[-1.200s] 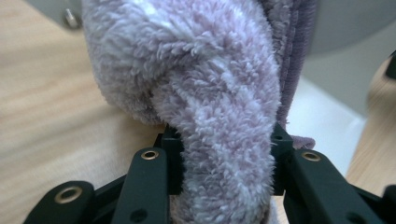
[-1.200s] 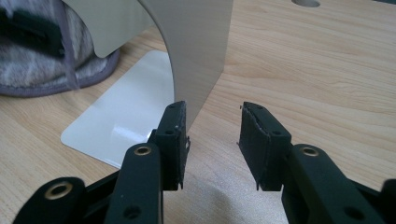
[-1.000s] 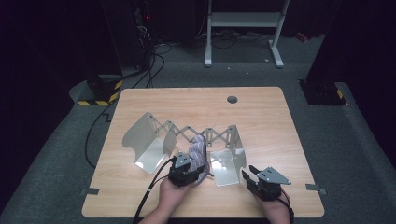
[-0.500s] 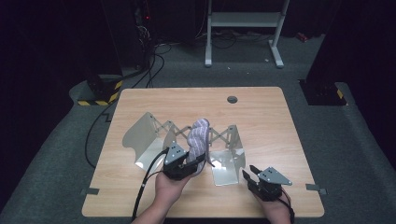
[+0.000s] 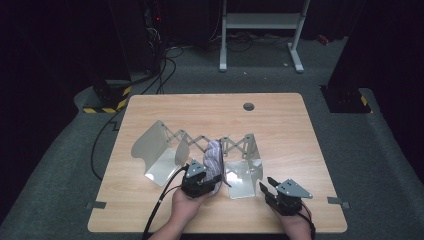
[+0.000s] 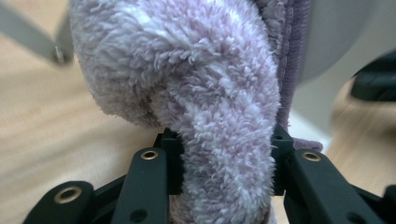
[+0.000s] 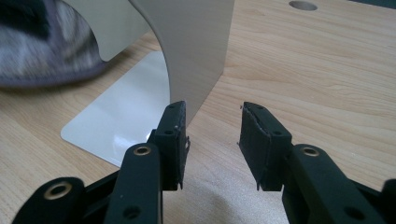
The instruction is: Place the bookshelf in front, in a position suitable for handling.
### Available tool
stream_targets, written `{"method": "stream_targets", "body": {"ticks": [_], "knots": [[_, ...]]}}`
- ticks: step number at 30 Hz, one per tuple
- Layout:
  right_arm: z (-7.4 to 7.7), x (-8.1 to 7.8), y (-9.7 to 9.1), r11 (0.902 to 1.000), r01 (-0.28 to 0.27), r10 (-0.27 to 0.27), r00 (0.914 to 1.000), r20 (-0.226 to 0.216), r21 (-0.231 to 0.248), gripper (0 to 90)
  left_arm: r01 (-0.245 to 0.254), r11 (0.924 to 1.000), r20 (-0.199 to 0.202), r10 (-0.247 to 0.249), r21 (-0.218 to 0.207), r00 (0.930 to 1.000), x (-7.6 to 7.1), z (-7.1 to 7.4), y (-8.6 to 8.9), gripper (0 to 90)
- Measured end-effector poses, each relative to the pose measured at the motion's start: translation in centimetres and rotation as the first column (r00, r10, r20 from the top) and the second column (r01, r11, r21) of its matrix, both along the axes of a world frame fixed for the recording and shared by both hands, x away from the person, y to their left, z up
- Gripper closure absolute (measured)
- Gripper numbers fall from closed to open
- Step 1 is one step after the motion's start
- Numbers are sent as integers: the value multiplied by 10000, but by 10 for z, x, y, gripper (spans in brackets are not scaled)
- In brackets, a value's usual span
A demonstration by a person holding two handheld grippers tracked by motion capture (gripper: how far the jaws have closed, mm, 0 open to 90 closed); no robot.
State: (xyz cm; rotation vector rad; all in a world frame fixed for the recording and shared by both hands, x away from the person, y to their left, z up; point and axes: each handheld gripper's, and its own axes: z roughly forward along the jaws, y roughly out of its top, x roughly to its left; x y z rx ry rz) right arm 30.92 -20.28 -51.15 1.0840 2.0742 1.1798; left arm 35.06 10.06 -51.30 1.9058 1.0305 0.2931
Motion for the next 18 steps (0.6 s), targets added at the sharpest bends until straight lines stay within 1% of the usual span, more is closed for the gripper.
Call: {"method": "stream_targets", "body": {"ticks": [1, 2, 3, 4, 8, 10, 13, 15, 17, 18], "knots": [[0, 0, 0, 10000, 15, -15, 10000, -2, 11, 611, 82, 9999, -125, -80, 112, 9999, 1, -3, -1, 626], [0, 0, -1, 10000, 25, -25, 10000, -9, 14, 610, 287, 9992, -330, -278, 266, 9991, 4, -8, -2, 626], [0, 0, -1, 10000, 31, -31, 10000, -17, 22, 610, 436, 9981, -383, -419, 445, 9984, 6, -10, -3, 627], [0, 1, -1, 10000, 28, -28, 10000, -29, 27, 611, 512, 9972, -343, -494, 550, 9982, 7, -11, -3, 628], [-1, 0, 0, 10000, 10, -10, 10000, -71, 16, 611, 716, 9935, -388, -683, 889, 9969, 10, -9, 0, 629], [-2, 1, 0, 10000, 38, -37, 10000, -91, 37, 610, 621, 9936, -420, -583, 947, 9974, 10, -7, 6, 629], [-2, 0, -1, 9999, 81, -80, 9999, -104, 94, 609, 173, 9974, -251, -156, 699, 9996, 7, -2, 22, 628], [-2, 0, -1, 9999, 101, -100, 9999, -104, 112, 609, -169, 9990, -139, 175, 425, 9997, 5, 1, 36, 628], [-1, 0, -1, 9998, 105, -104, 9999, -109, 145, 606, -515, 9986, -99, 516, 105, 9986, 2, 3, 50, 628], [-1, 0, 0, 9998, 101, -100, 9999, -117, 160, 602, -648, 9979, -59, 648, 25, 9979, 1, 3, 57, 628]]}}
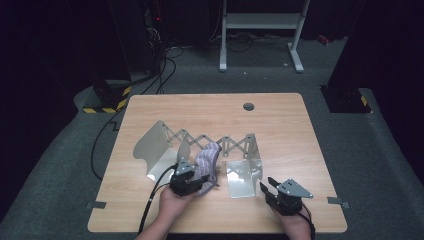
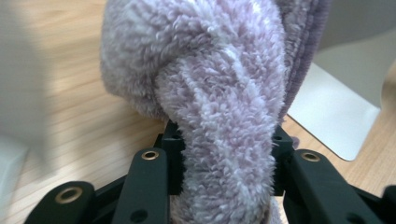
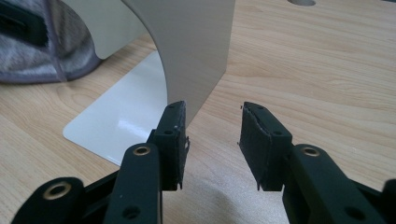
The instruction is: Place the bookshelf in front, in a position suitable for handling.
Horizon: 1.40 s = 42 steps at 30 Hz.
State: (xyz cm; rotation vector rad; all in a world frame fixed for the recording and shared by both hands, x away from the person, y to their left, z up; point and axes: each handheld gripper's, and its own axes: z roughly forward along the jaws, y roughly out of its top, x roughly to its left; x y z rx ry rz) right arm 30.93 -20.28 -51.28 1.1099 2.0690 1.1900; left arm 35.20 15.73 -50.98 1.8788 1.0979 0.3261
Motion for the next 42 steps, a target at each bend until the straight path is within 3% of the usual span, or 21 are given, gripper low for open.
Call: {"method": "stream_targets", "body": {"ticks": [6, 18, 29, 38, 42], "knots": [[1, 0, 2, 10000, 55, -55, 10000, 30, -49, 589, -625, 9973, 49, 627, -388, 9980, 0, 4, 28, 628], [0, 1, -3, 9998, 186, -186, 9998, -15, -23, 578, -1292, 9911, 41, 1294, -314, 9916, 3, 3, 45, 630], [1, 1, -3, 9998, 178, -178, 9998, 53, -40, 576, -1972, 9793, -44, 1972, -446, 9804, 6, 3, 69, 631], [3, -2, -2, 9999, 129, -128, 9998, 158, -40, 577, -2259, 9725, -90, 2257, -565, 9741, 8, 3, 80, 631], [3, -1, -2, 9999, 116, -116, 9998, 133, -30, 577, -2381, 9706, 78, 2385, -345, 9711, 9, 3, 81, 631]]}}
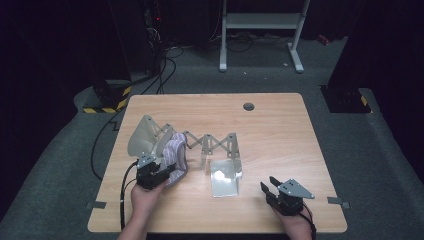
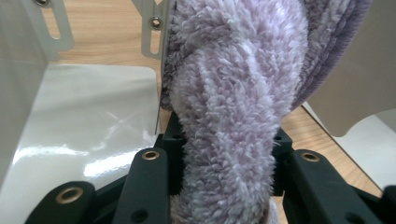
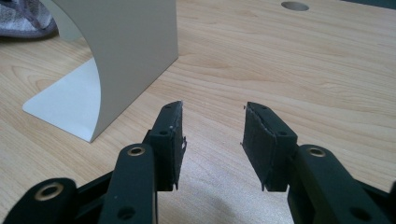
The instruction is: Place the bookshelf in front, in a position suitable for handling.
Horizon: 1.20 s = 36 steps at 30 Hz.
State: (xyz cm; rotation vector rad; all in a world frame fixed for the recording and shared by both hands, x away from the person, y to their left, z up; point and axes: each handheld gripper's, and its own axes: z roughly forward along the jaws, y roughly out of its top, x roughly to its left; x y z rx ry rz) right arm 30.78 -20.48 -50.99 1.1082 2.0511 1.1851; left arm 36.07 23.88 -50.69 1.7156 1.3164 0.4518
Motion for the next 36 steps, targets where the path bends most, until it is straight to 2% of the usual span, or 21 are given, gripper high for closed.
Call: {"method": "stream_targets", "body": {"ticks": [2, 5, 11, 17, 21, 26, 28, 31, 33, 34, 36], "knots": [[-1, 1, 0, 10000, -2, 2, 10000, -24, -8, 577, -31, 10000, 18, 31, 47, 10000, 0, 0, 0, 631], [-2, 1, 0, 10000, -17, 17, 10000, -44, -19, 577, 148, 9998, 29, -147, -107, 9999, -2, 2, -3, 631], [0, 3, 1, 10000, -29, 29, 10000, -6, -5, 577, 651, 9967, 653, -618, -483, 9959, -14, 17, -14, 630], [-2, 6, 6, 9999, -160, 159, 9998, -69, -49, 577, 1141, 9913, 1386, -1041, -660, 9849, -28, 37, -23, 630], [-2, 4, 6, 9998, -157, 157, 9999, -57, -100, 577, 1571, 9834, 1899, -1378, -907, 9721, -39, 53, -30, 630], [-2, 2, 0, 9999, 92, -92, 9999, -43, -63, 605, 2272, 9685, 2484, -1964, -1016, 9485, -52, 71, -45, 630], [-1, 2, 0, 9998, 191, -191, 9998, -42, -16, 617, 2593, 9601, 2609, -2251, -1046, 9387, -57, 75, -52, 630], [-1, 3, 0, 9996, 280, -280, 9996, -36, -7, 624, 3114, 9433, 2716, -2718, -1147, 9233, -64, 79, -66, 630], [0, 3, 0, 9995, 311, -311, 9995, -28, -18, 624, 3399, 9346, 2731, -3016, -1048, 9135, -68, 78, -76, 630], [0, 3, 0, 9995, 312, -313, 9995, -19, -18, 624, 3479, 9328, 2688, -3127, -938, 9110, -68, 76, -81, 629], [0, 3, 0, 9994, 344, -344, 9994, -18, -3, 624, 3499, 9340, 2443, -3237, -718, 9141, -65, 69, -89, 629]]}}
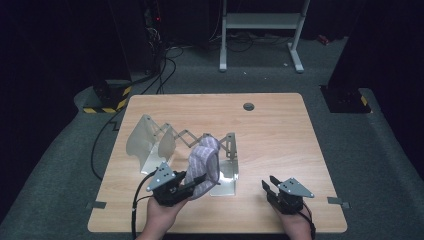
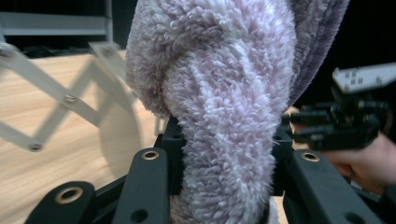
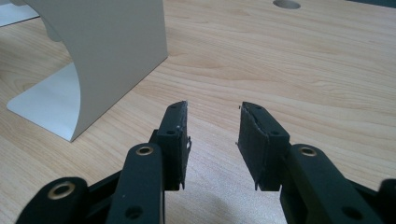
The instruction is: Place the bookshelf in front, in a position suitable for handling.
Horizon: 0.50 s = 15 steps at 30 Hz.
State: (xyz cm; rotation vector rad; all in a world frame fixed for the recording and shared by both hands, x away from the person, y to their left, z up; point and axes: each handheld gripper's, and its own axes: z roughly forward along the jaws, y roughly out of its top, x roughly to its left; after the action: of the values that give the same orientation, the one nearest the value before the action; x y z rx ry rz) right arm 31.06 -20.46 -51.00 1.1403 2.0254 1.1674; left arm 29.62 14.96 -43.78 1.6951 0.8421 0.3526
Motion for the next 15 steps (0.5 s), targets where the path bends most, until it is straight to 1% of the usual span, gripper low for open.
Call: {"method": "stream_targets", "body": {"ticks": [4, 6, 9, 13, 15], "knots": [[0, 0, -1, 9999, 140, -140, 9999, 39, -33, 639, -134, 9998, -630, 142, 138, 9979, 13, -19, -4, 630], [0, 0, -1, 9997, 247, -246, 9997, 28, -17, 645, -302, 9993, -832, 321, 238, 9960, 18, -26, -4, 630], [0, 1, -1, 9994, 337, -337, 9994, 11, -12, 653, -475, 9980, -968, 513, 410, 9940, 22, -34, -3, 630], [-1, 1, 0, 9995, 309, -309, 9995, 13, -14, 648, -701, 9959, -979, 754, 567, 9923, 25, -38, 0, 630], [-1, 0, 0, 9996, 286, -285, 9996, 17, -22, 634, -833, 9948, -1021, 889, 581, 9908, 26, -40, 4, 630]]}}
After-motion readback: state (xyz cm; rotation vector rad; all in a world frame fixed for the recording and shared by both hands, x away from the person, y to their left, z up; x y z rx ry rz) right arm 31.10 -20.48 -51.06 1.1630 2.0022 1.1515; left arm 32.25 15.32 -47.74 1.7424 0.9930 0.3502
